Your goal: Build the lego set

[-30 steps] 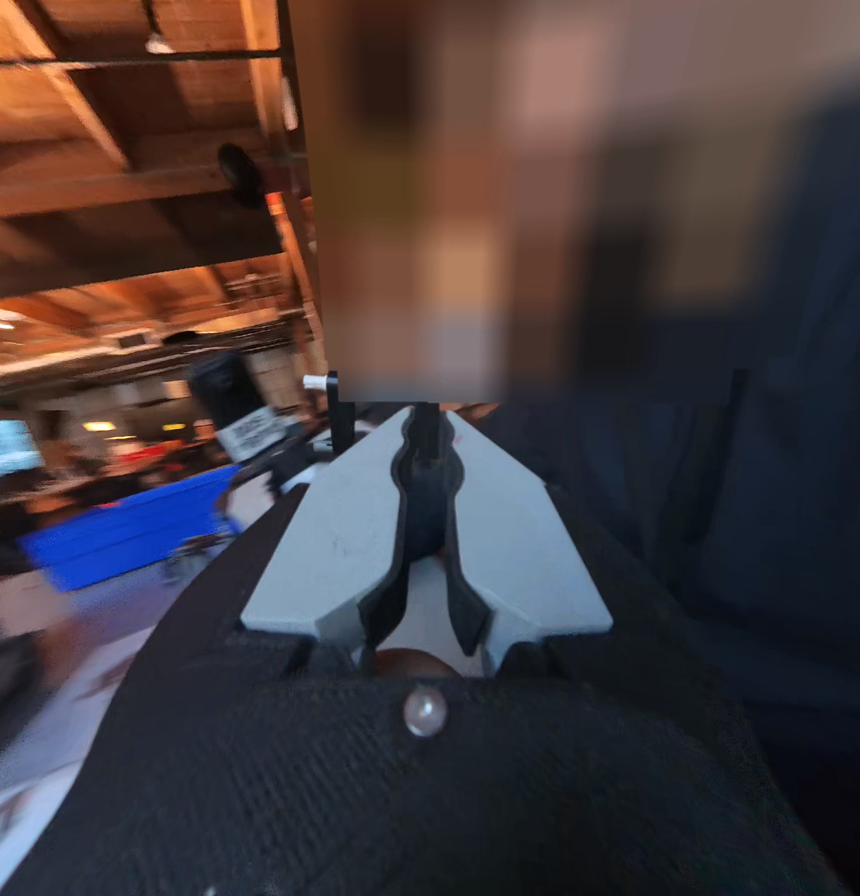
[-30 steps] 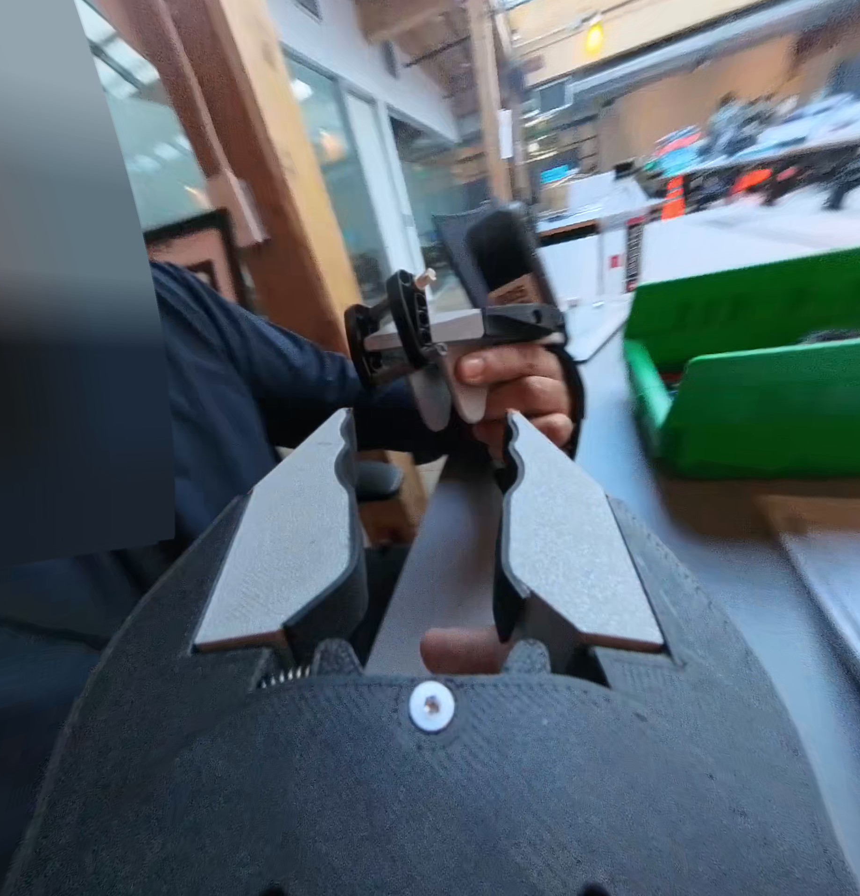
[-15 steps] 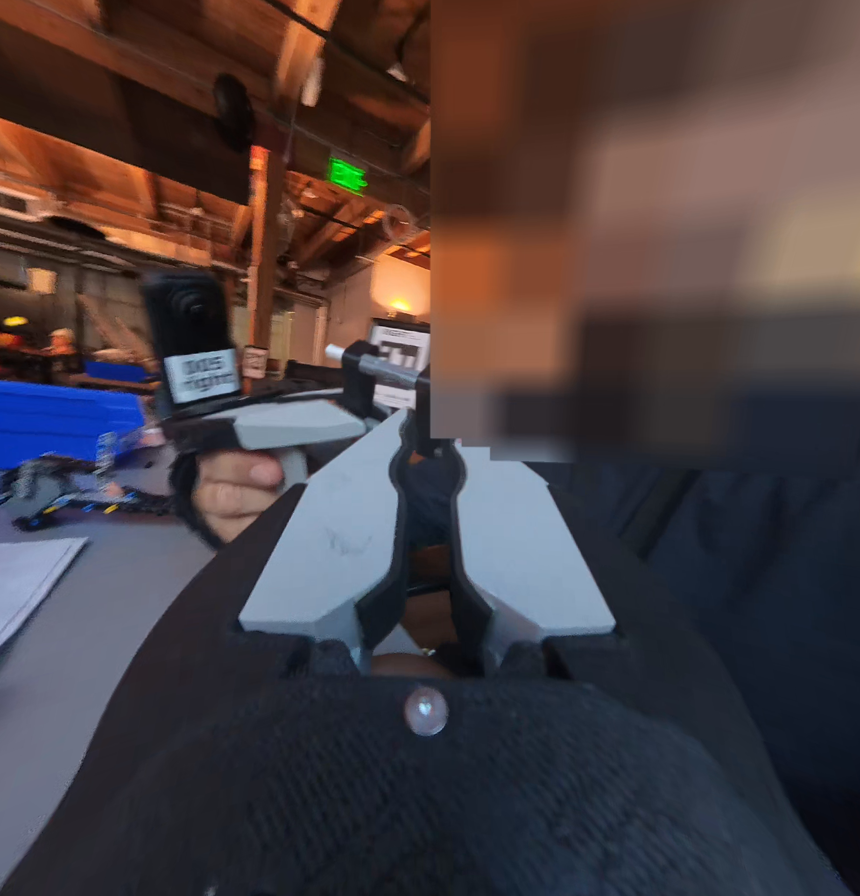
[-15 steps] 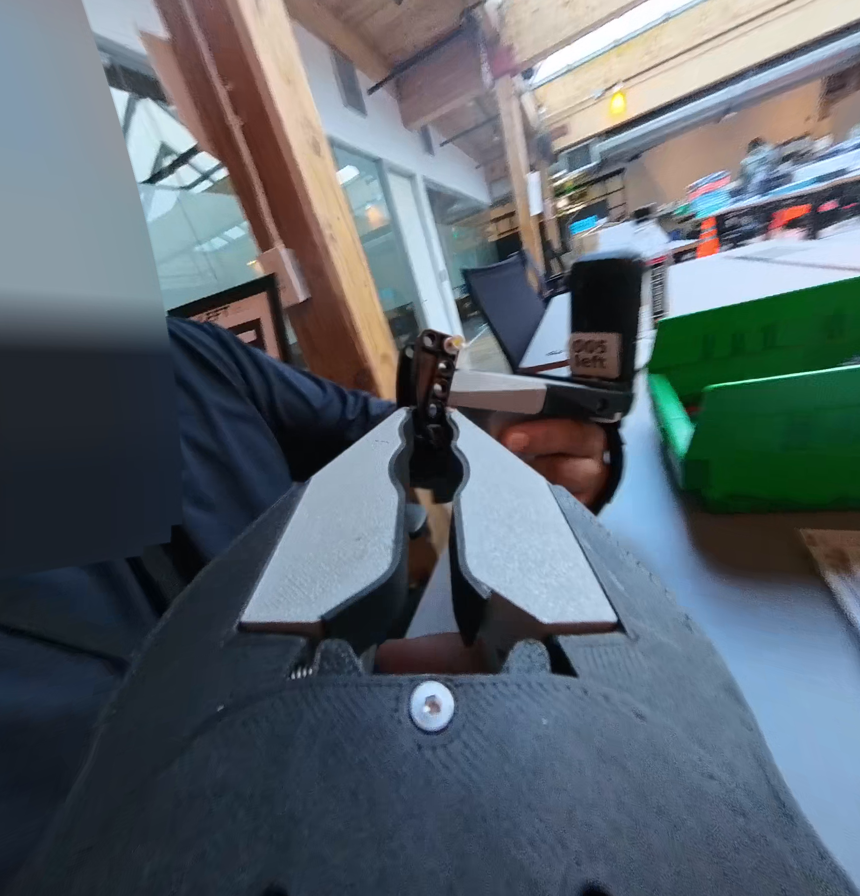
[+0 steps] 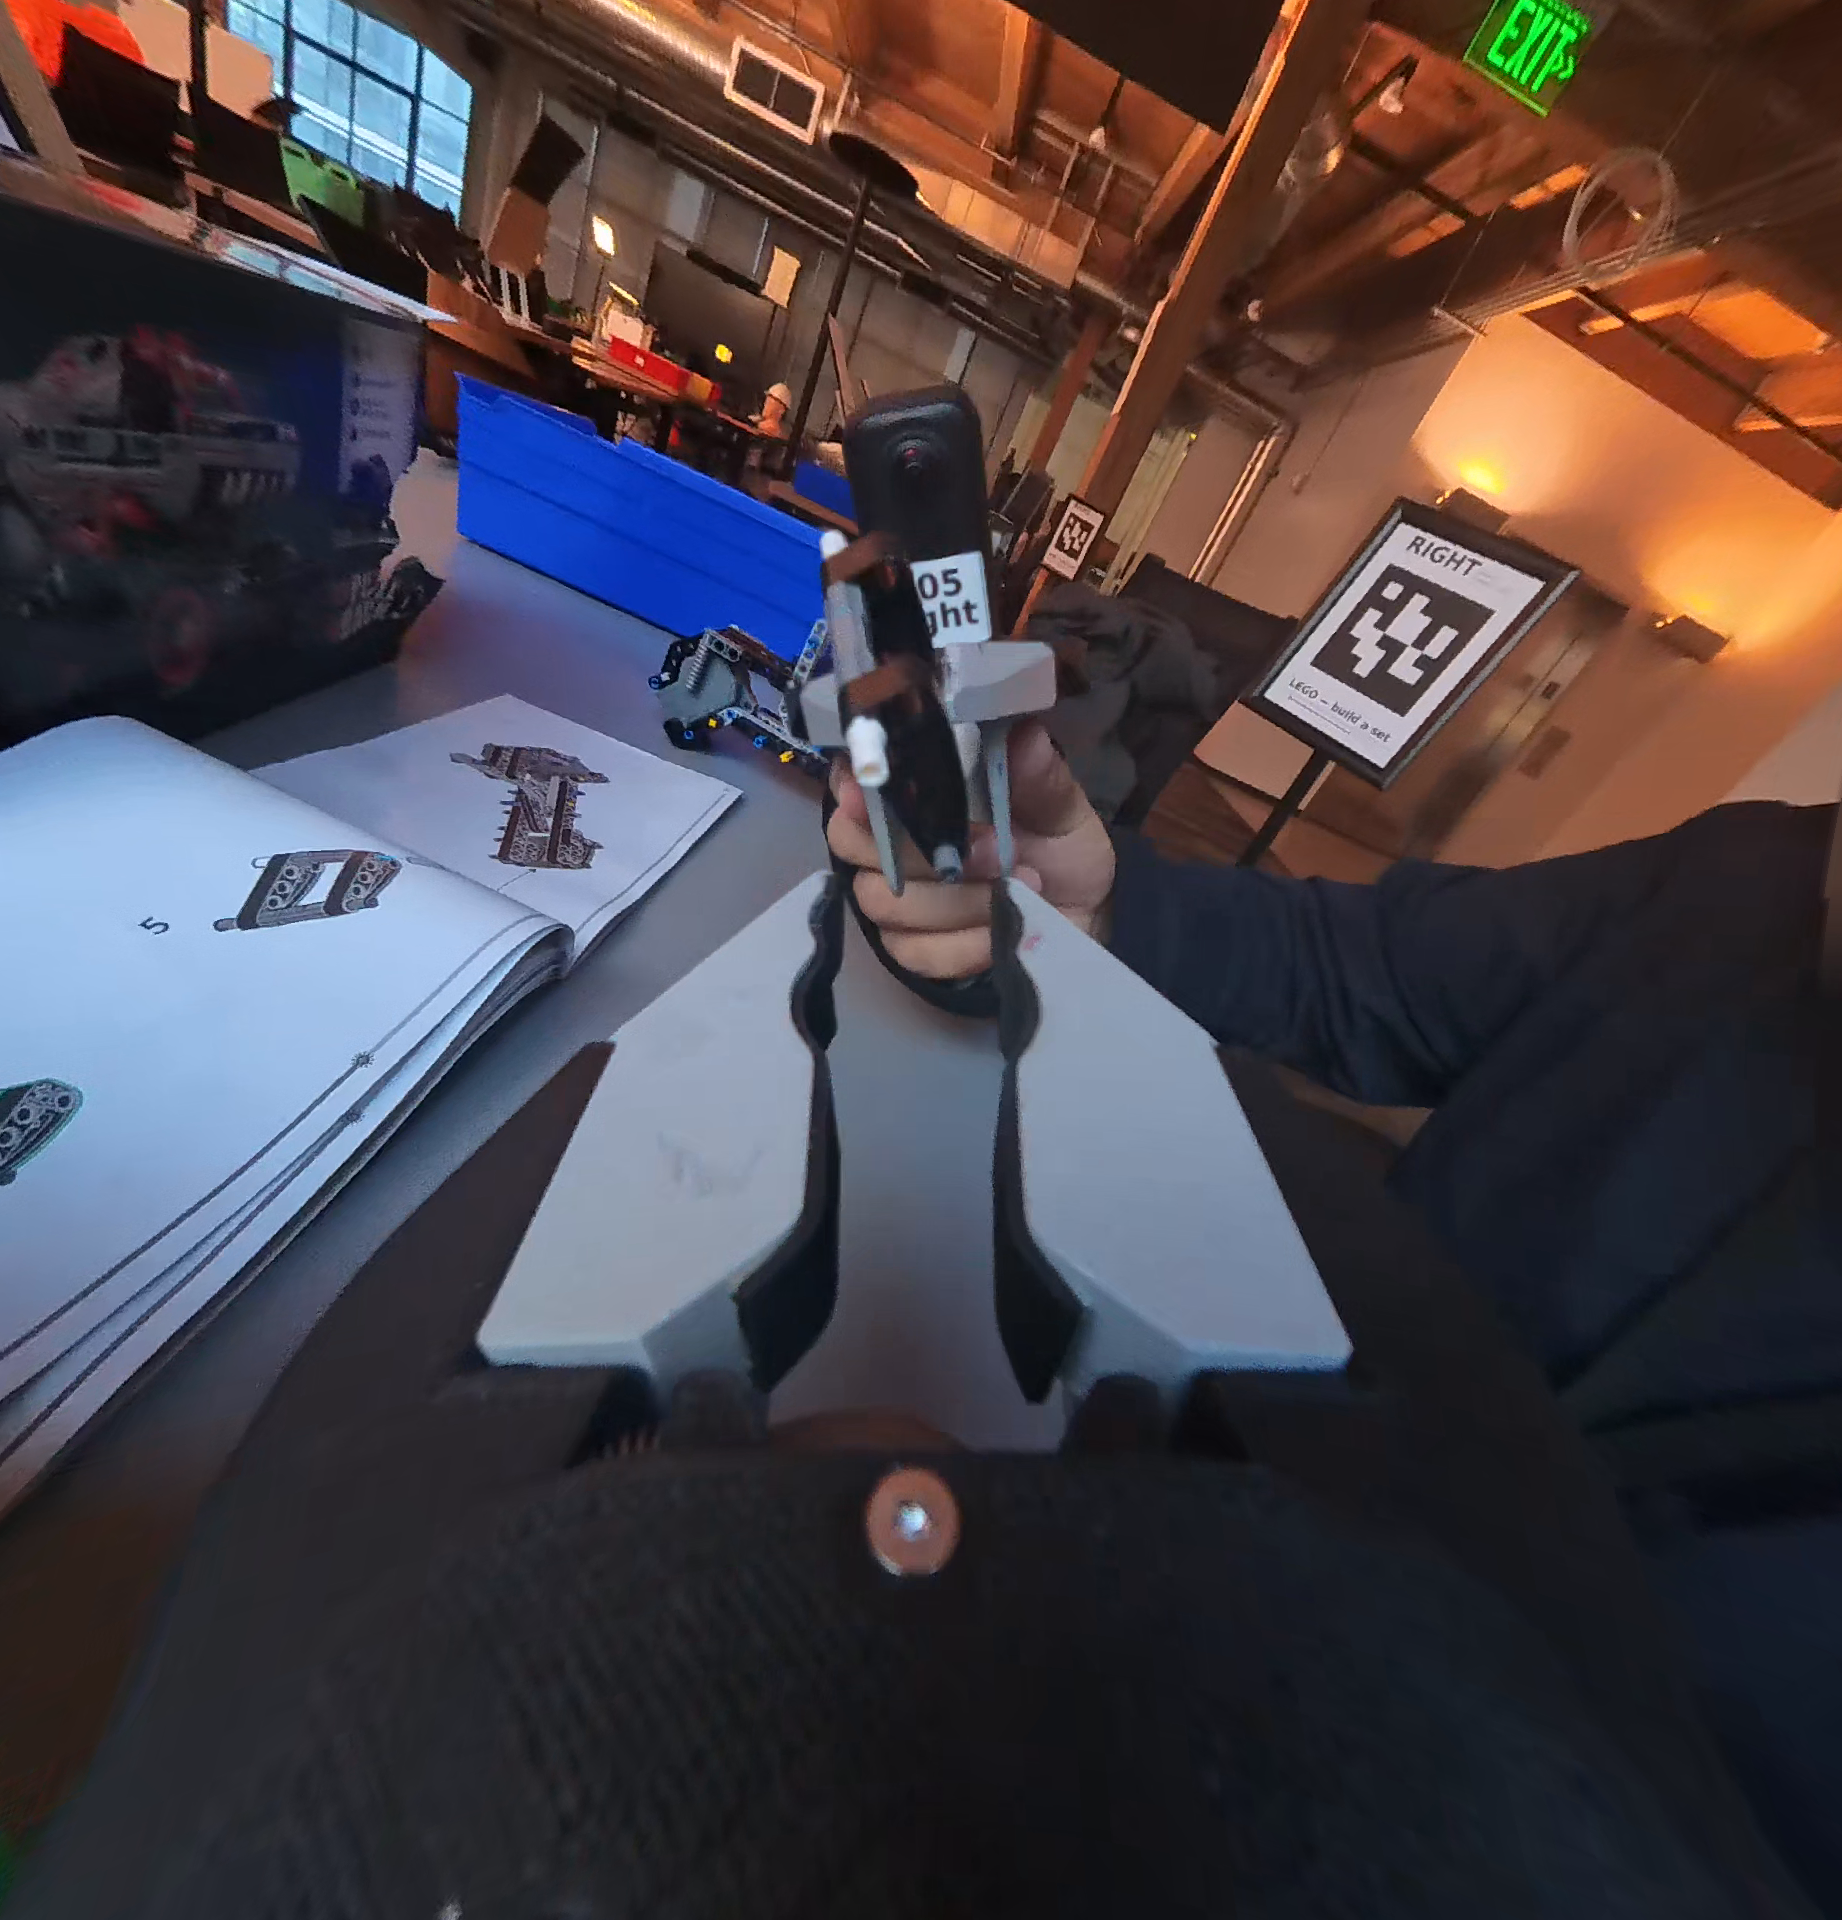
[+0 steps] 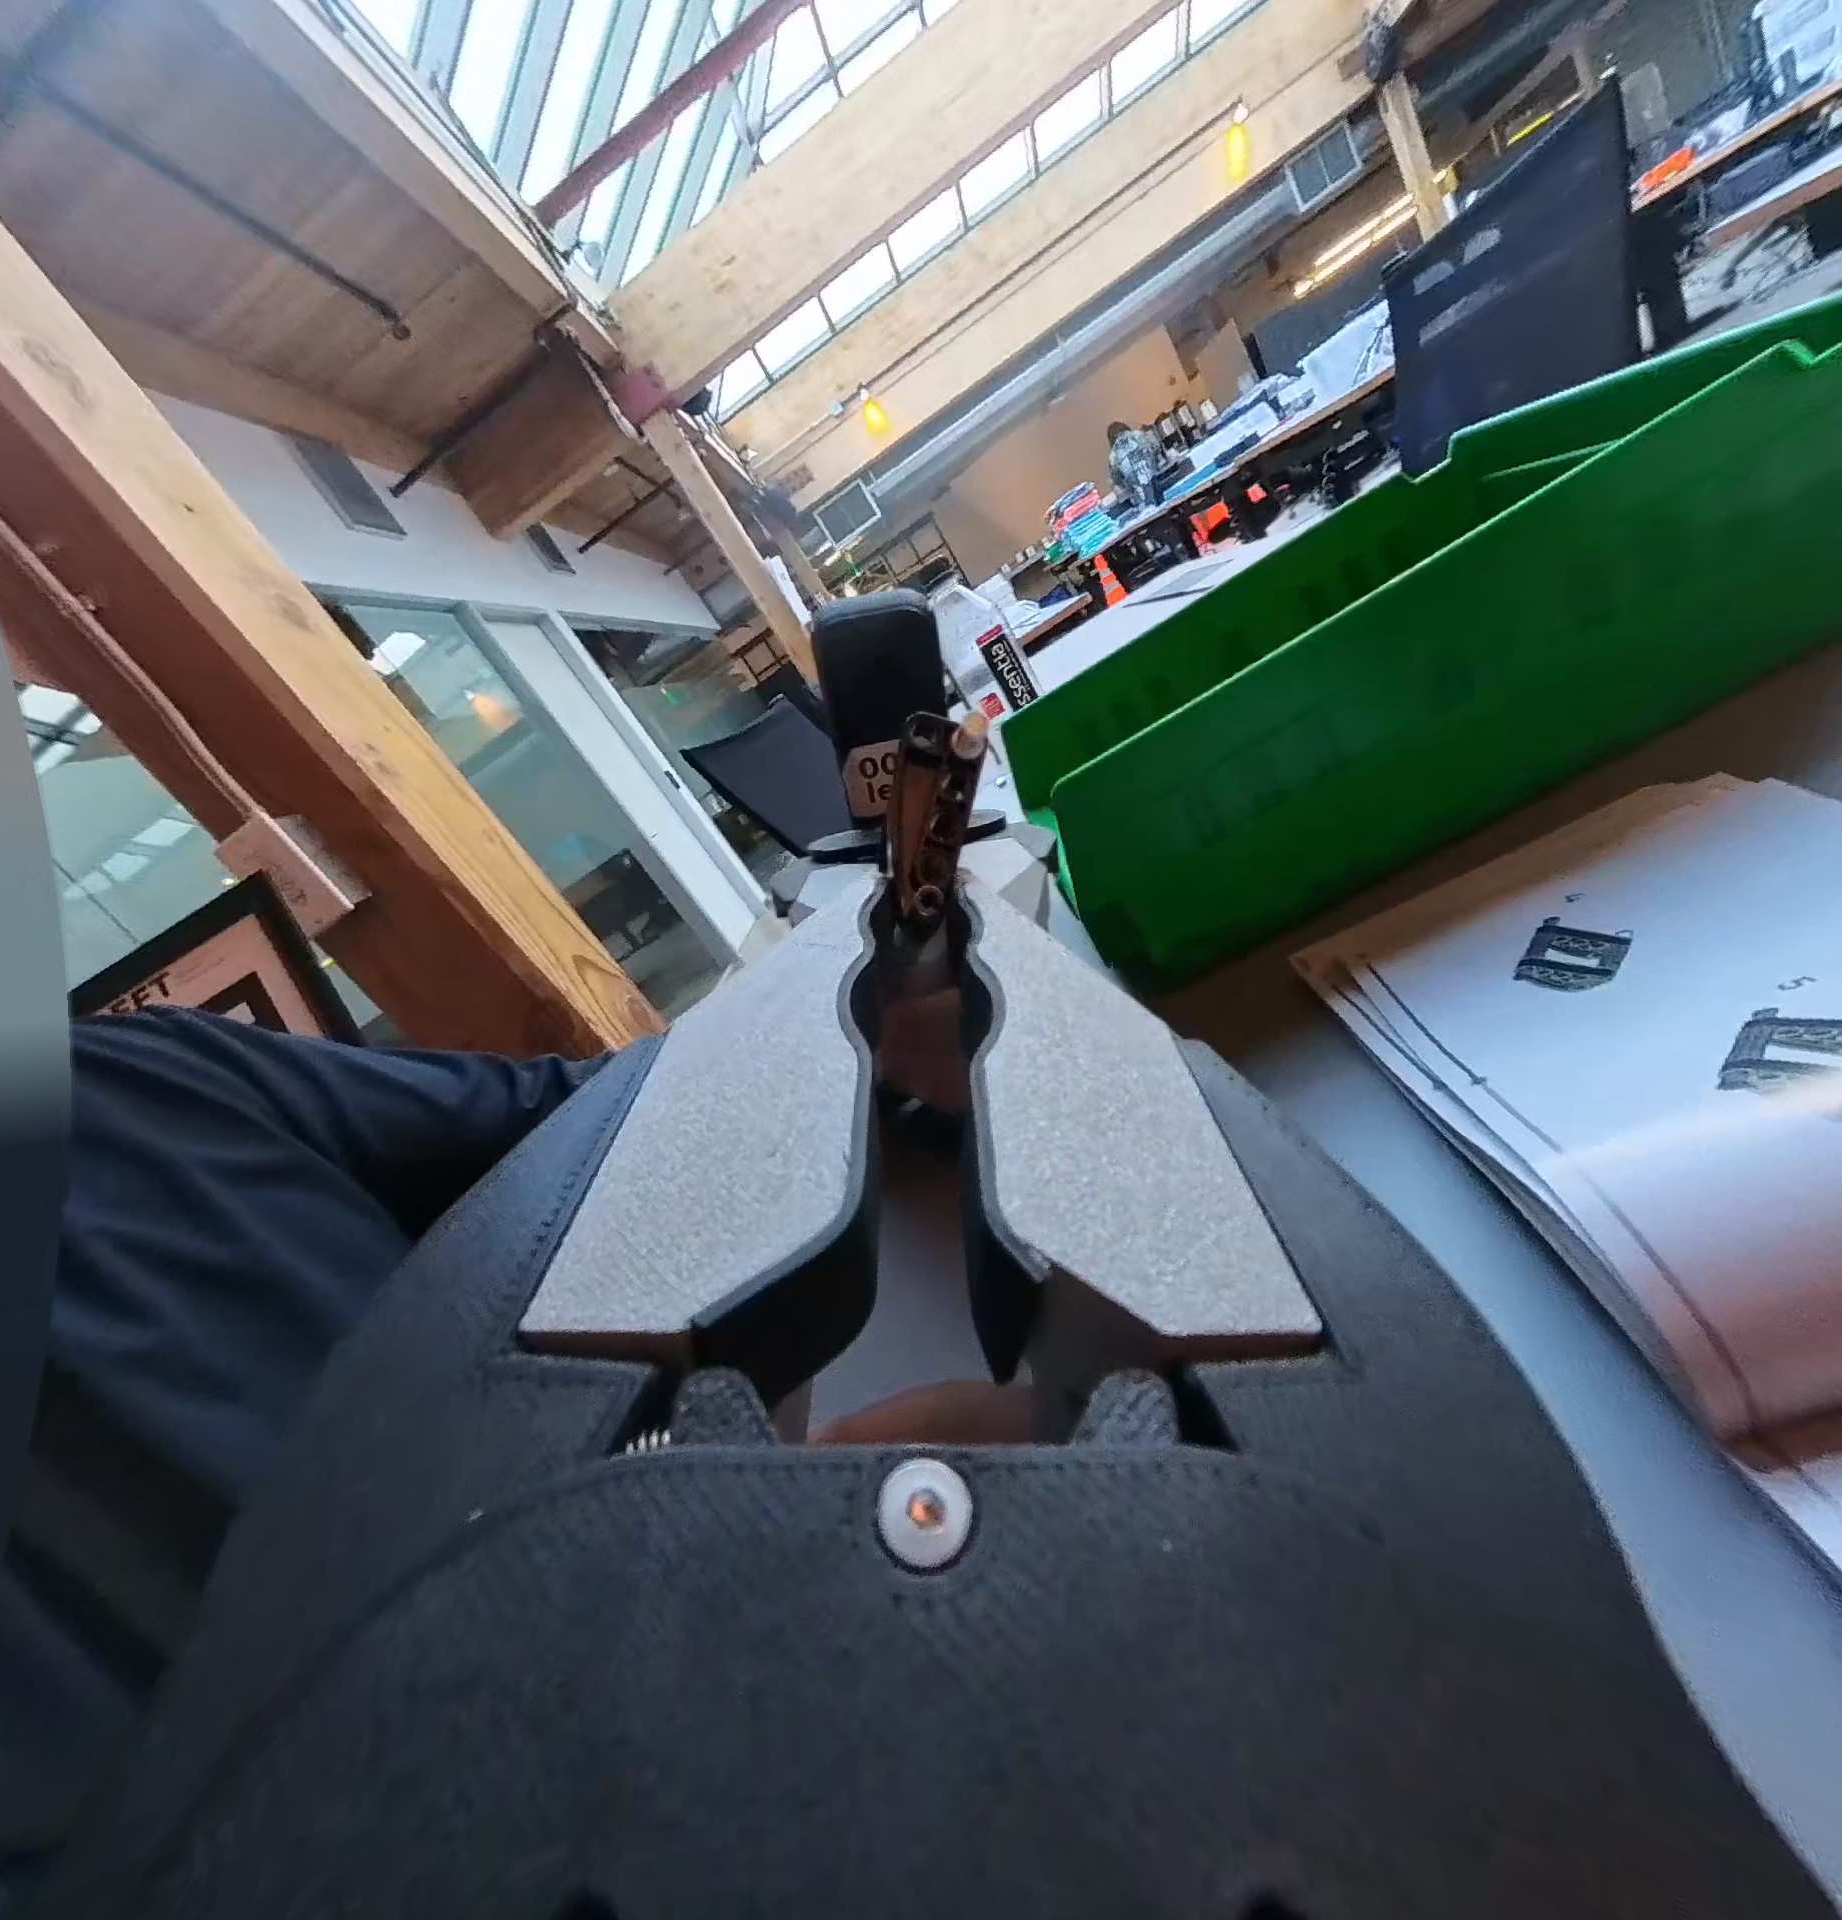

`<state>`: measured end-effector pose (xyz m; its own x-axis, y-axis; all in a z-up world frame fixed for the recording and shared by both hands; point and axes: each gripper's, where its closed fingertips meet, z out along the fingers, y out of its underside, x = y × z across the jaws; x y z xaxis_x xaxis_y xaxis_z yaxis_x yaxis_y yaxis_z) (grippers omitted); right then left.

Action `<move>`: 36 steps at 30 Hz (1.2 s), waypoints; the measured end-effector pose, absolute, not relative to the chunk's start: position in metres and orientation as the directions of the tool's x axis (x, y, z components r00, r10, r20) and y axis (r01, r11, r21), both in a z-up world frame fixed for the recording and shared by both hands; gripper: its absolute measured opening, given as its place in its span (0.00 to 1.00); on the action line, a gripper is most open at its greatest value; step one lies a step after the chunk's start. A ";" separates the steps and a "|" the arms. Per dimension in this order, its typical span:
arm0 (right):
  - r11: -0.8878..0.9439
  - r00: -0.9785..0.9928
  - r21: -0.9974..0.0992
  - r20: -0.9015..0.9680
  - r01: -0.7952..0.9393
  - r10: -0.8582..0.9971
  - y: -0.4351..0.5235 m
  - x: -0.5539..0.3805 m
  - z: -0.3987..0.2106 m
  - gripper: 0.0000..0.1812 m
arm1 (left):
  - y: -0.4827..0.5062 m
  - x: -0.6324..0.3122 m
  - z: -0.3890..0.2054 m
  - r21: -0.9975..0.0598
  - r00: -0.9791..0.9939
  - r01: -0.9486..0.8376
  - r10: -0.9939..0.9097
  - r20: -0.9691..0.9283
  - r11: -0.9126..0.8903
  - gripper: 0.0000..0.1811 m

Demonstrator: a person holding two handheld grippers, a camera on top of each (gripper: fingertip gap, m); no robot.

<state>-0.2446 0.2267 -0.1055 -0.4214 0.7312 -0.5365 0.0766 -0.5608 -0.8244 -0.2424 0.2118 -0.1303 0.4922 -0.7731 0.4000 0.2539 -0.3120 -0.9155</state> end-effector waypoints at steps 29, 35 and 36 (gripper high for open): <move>-0.168 -0.453 -0.969 -0.234 0.183 0.860 0.195 -0.245 -0.131 0.06 | 0.196 -0.241 -0.136 -0.954 0.495 0.134 -0.815 0.300 -0.270 0.03; -0.057 -0.440 -0.981 -0.135 0.187 0.888 0.194 -0.246 -0.136 0.04 | 0.194 -0.239 -0.140 -0.957 0.501 0.094 -0.817 0.285 -0.275 0.03; -0.052 -0.447 -0.982 -0.130 0.182 0.885 0.193 -0.245 -0.136 0.04 | 0.193 -0.238 -0.141 -0.960 0.505 0.080 -0.819 0.272 -0.269 0.03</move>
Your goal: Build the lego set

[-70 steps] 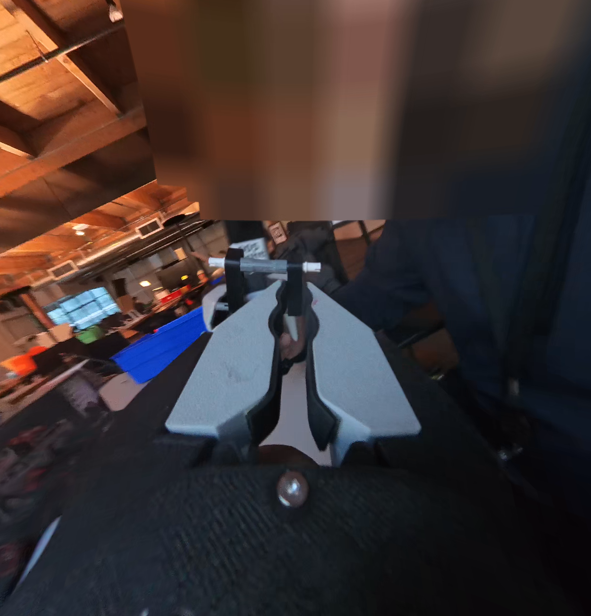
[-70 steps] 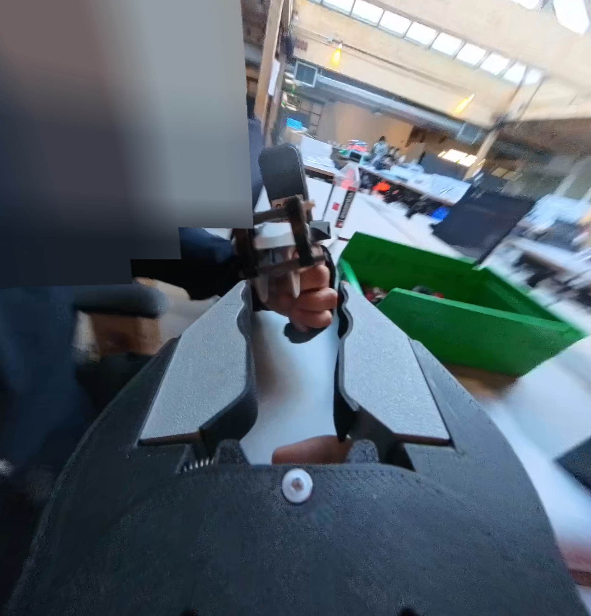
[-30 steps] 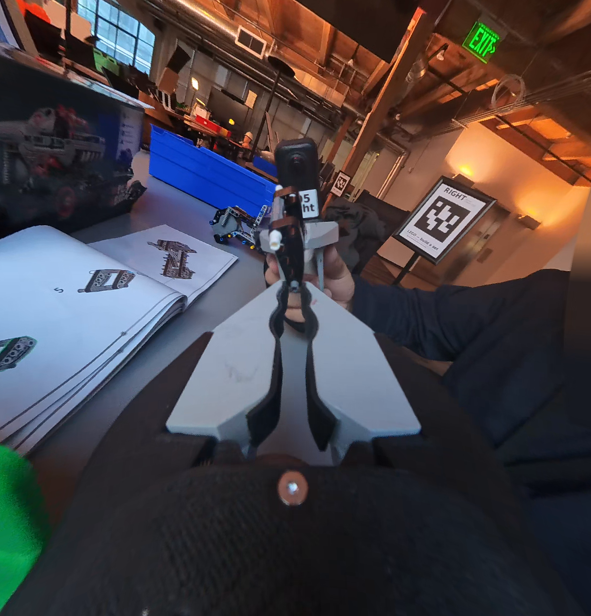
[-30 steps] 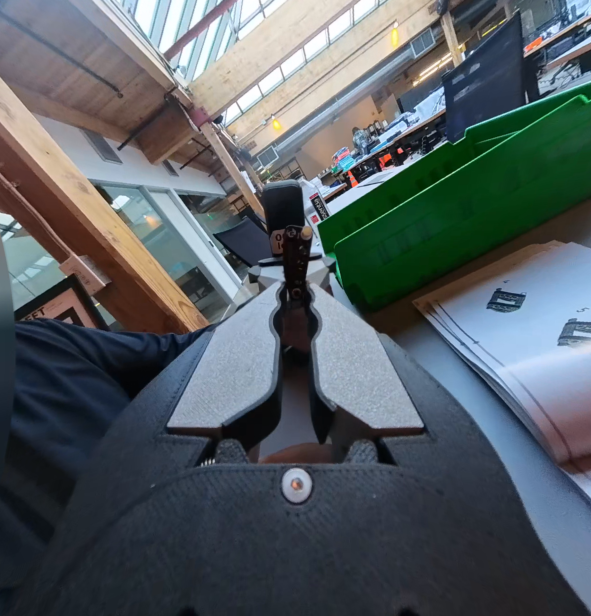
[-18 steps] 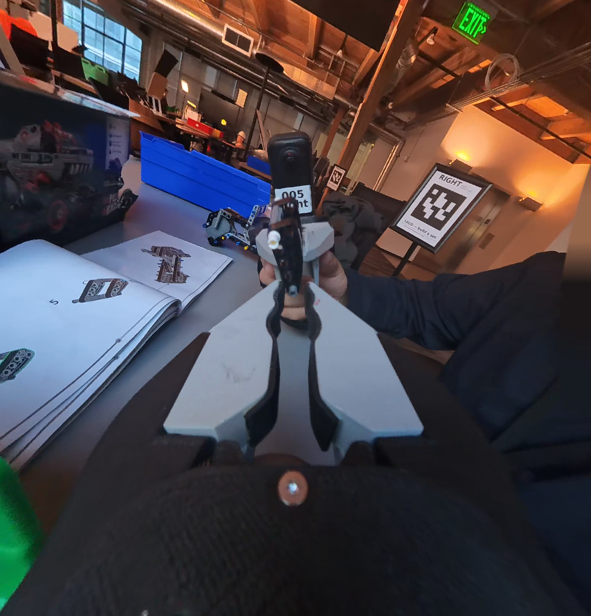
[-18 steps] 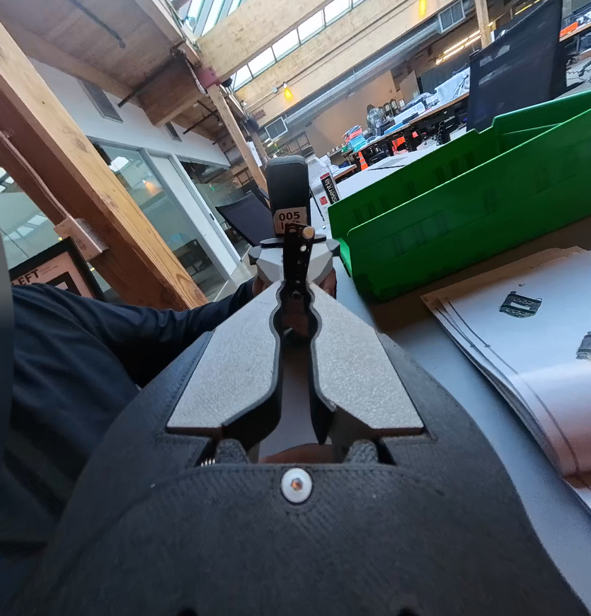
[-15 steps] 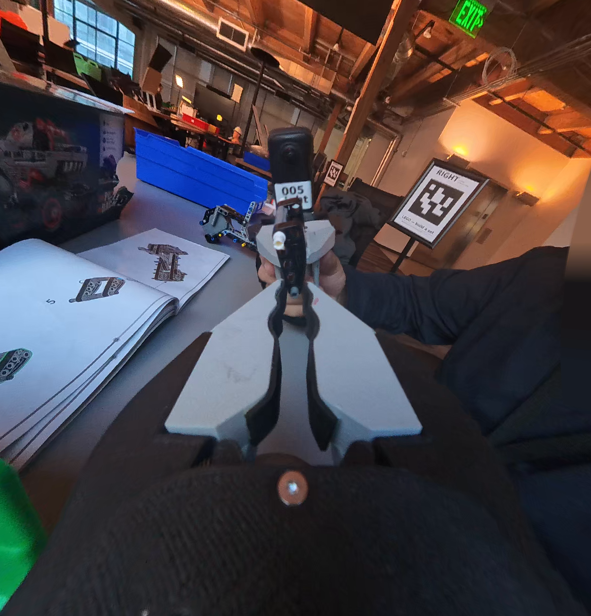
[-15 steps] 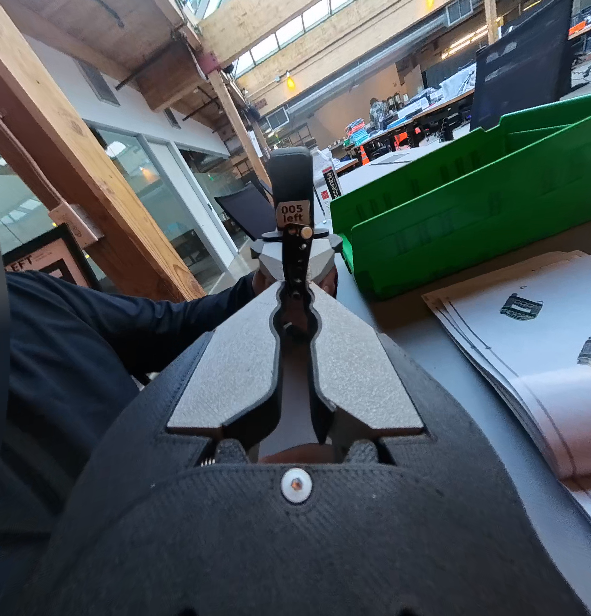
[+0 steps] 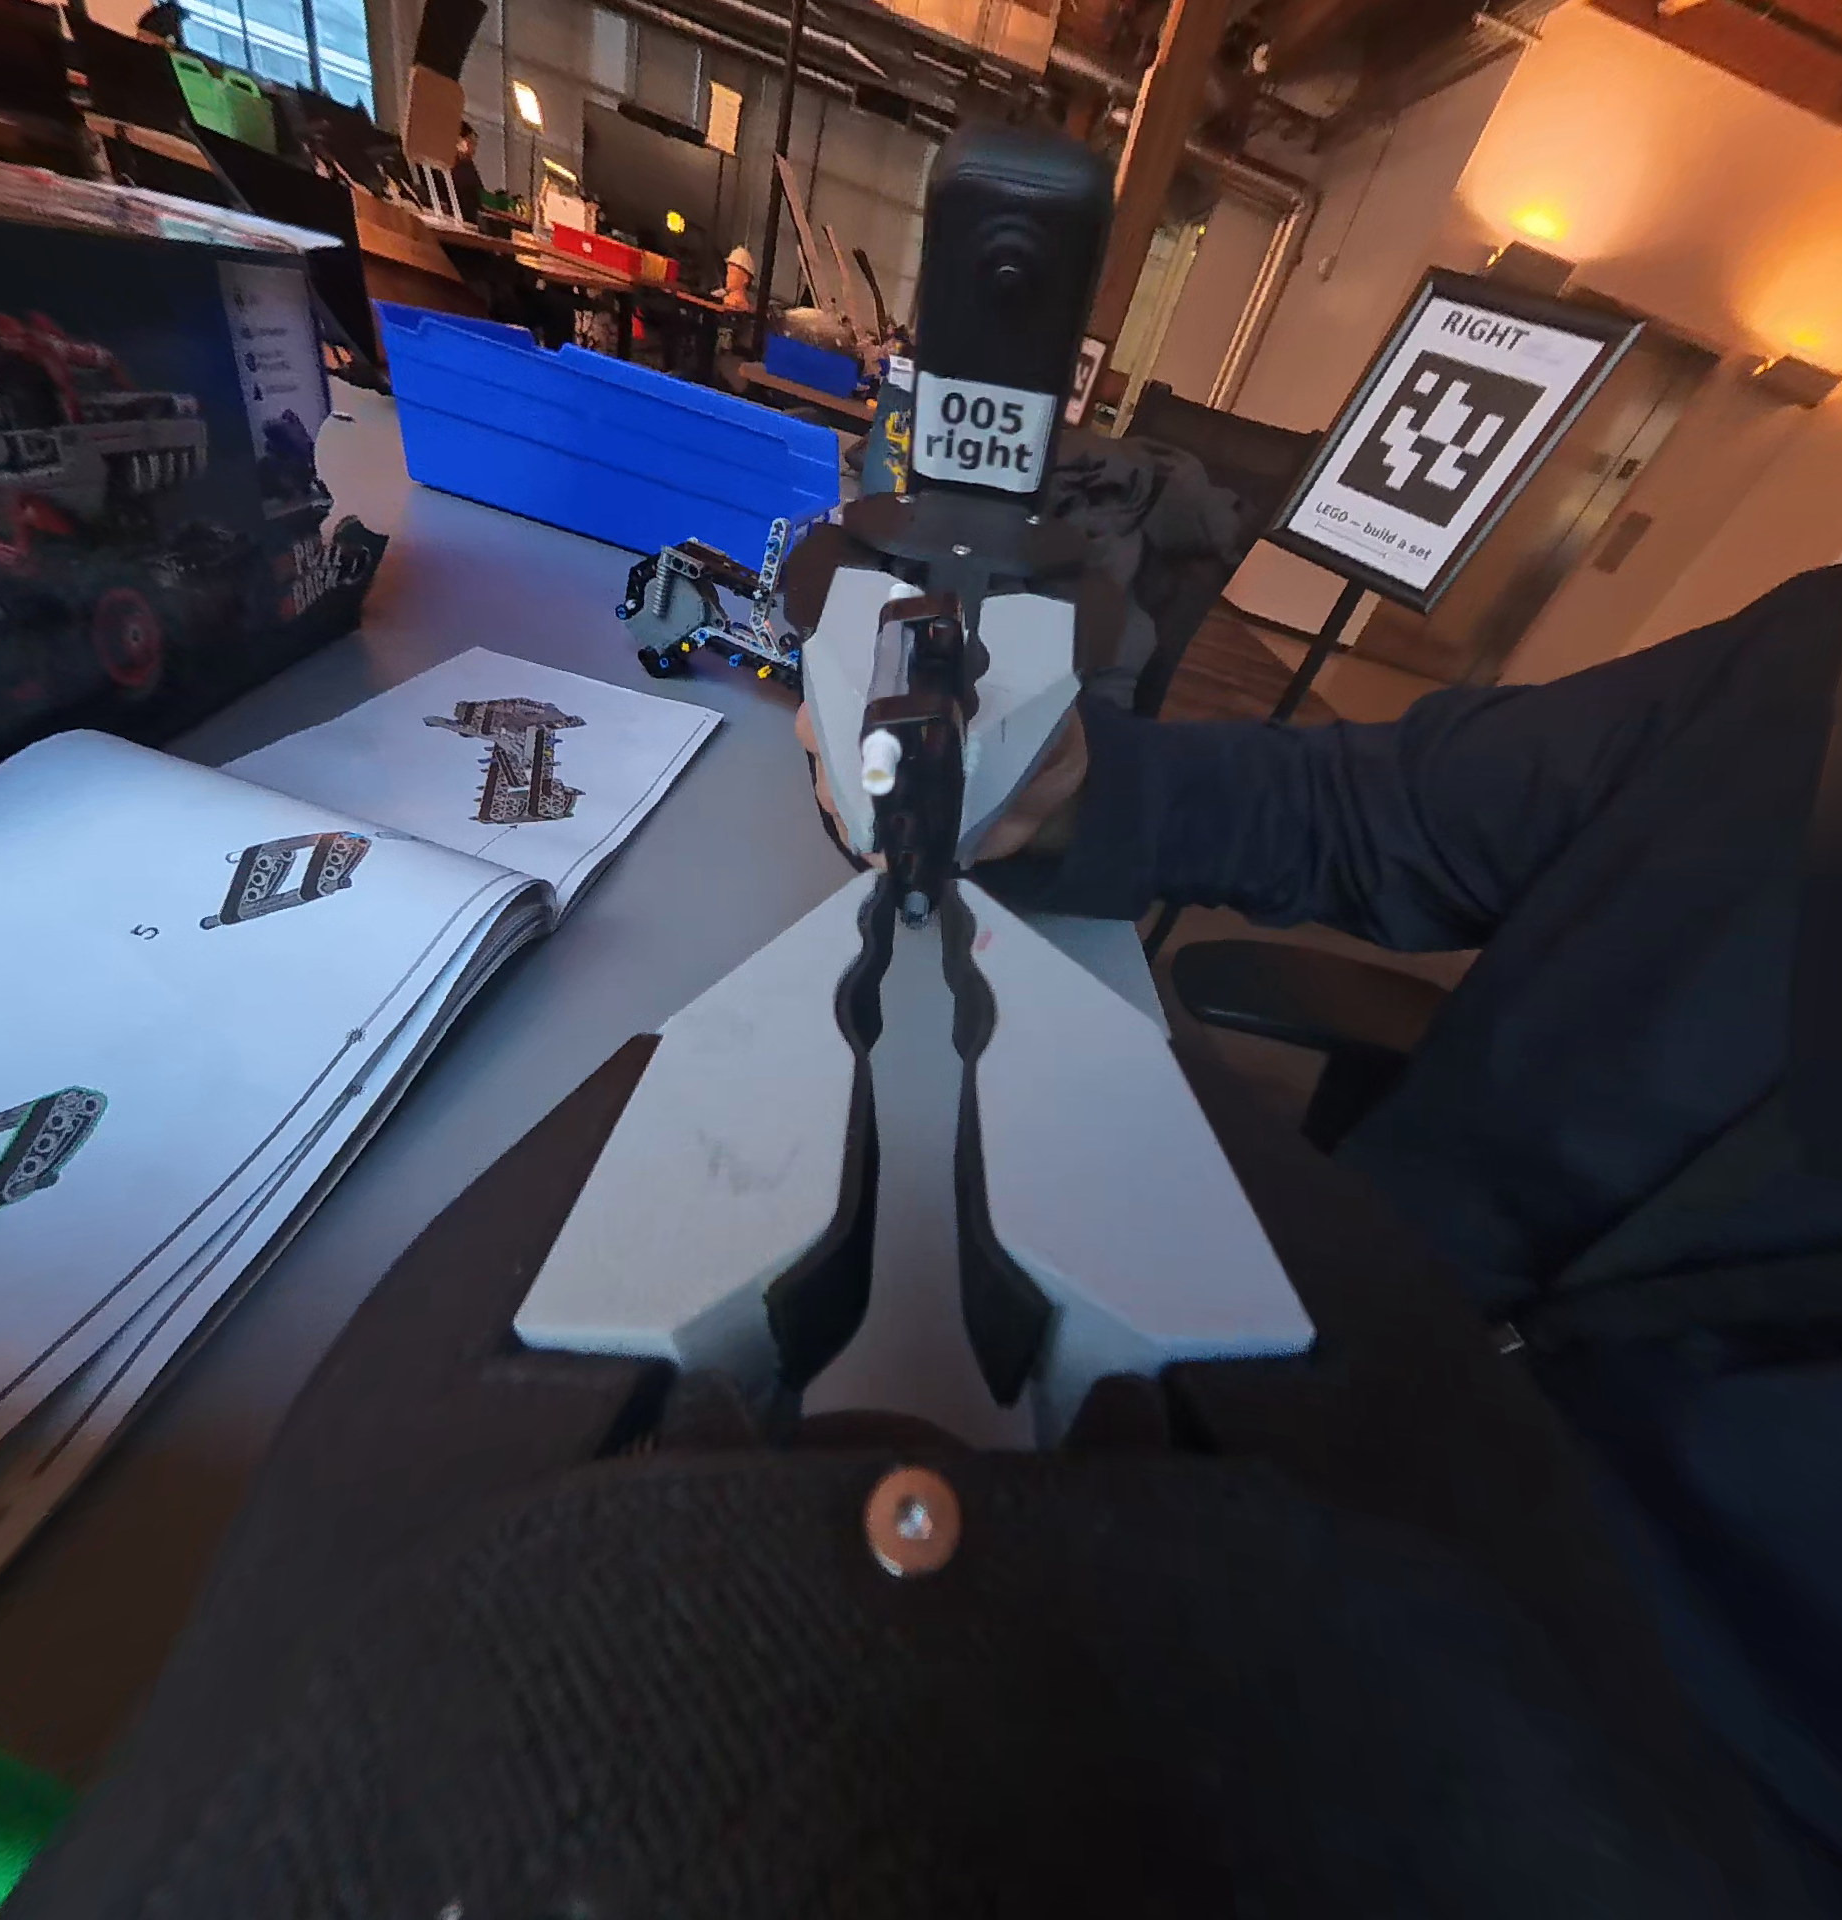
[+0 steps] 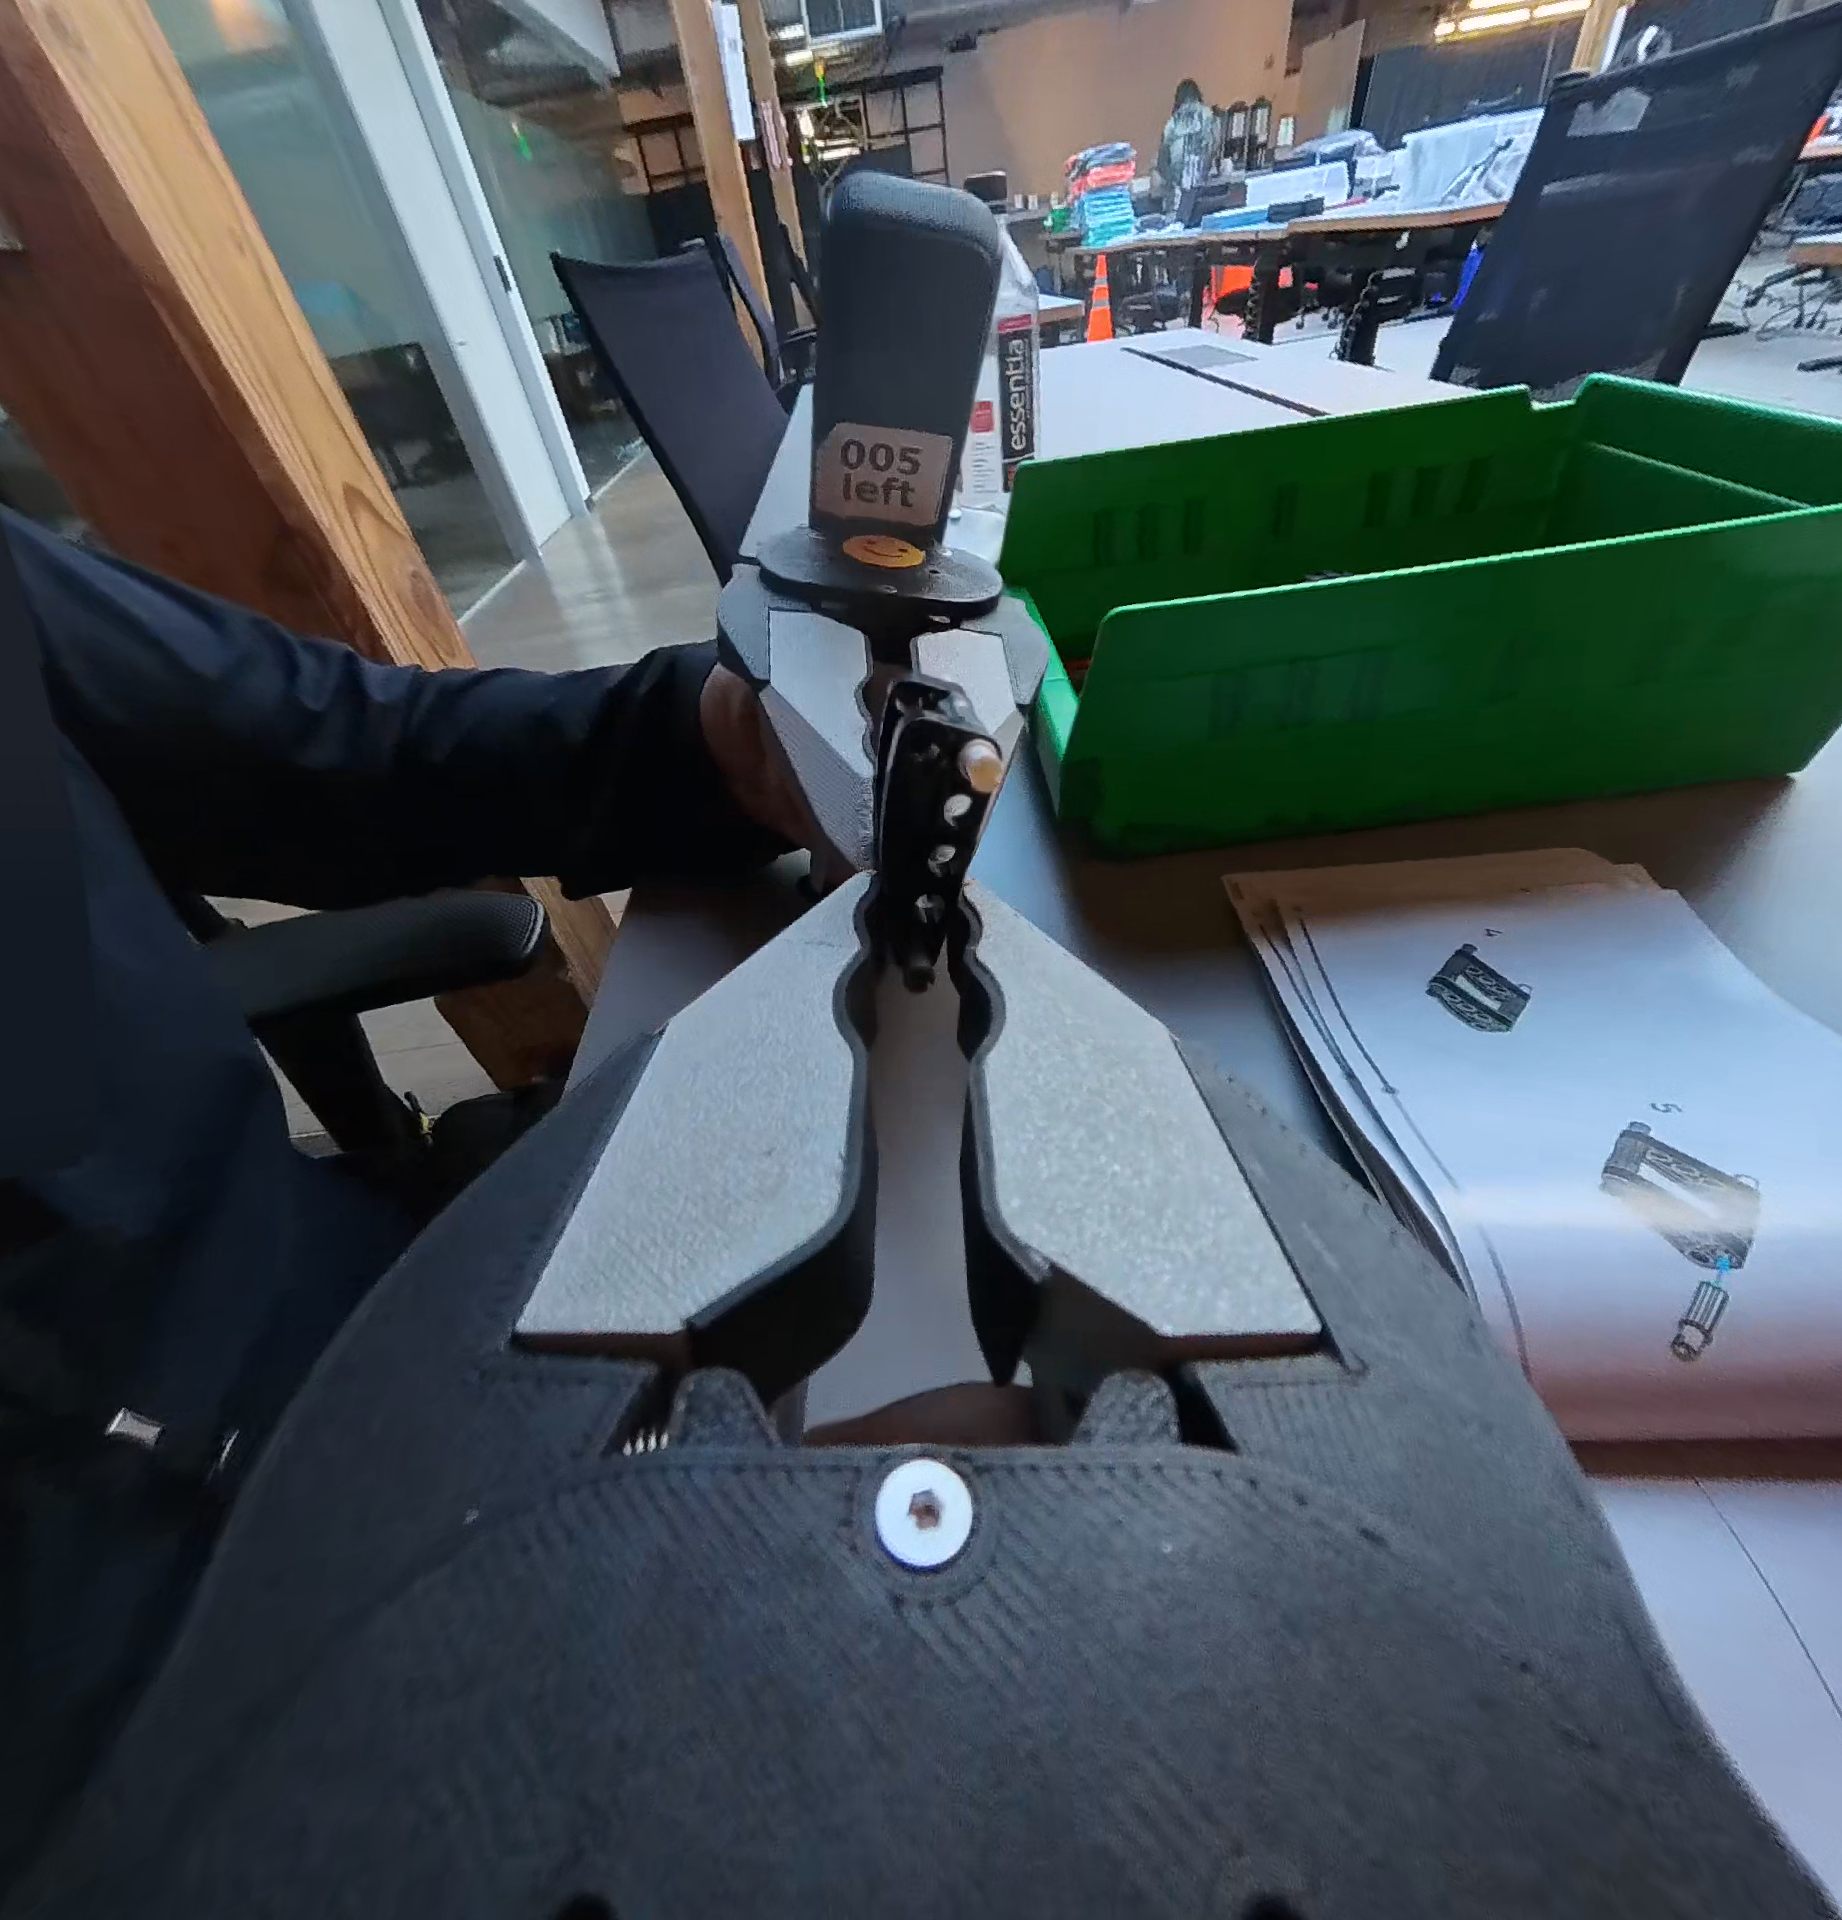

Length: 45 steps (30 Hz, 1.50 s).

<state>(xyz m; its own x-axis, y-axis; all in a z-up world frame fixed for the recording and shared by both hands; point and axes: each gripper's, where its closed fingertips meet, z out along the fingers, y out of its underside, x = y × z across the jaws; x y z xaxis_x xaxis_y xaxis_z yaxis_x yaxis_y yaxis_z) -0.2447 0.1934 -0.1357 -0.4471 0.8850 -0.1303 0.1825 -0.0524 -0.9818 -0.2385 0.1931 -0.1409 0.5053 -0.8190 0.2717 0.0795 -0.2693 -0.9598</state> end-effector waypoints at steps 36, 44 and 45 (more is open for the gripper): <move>-0.169 -0.504 -0.965 -0.248 0.199 0.827 0.198 -0.244 -0.137 0.04 | 0.198 -0.232 -0.155 -0.966 0.587 -0.037 -0.788 0.188 -0.257 0.01; -0.452 -0.450 -0.845 -0.535 0.286 0.715 0.226 -0.245 -0.140 0.03 | 0.202 -0.253 -0.155 -0.964 0.636 -0.020 -0.747 0.193 -0.266 0.11; -0.448 -0.454 -0.842 -0.539 0.300 0.709 0.224 -0.245 -0.141 0.04 | 0.203 -0.254 -0.155 -0.961 0.636 -0.006 -0.743 0.209 -0.276 0.12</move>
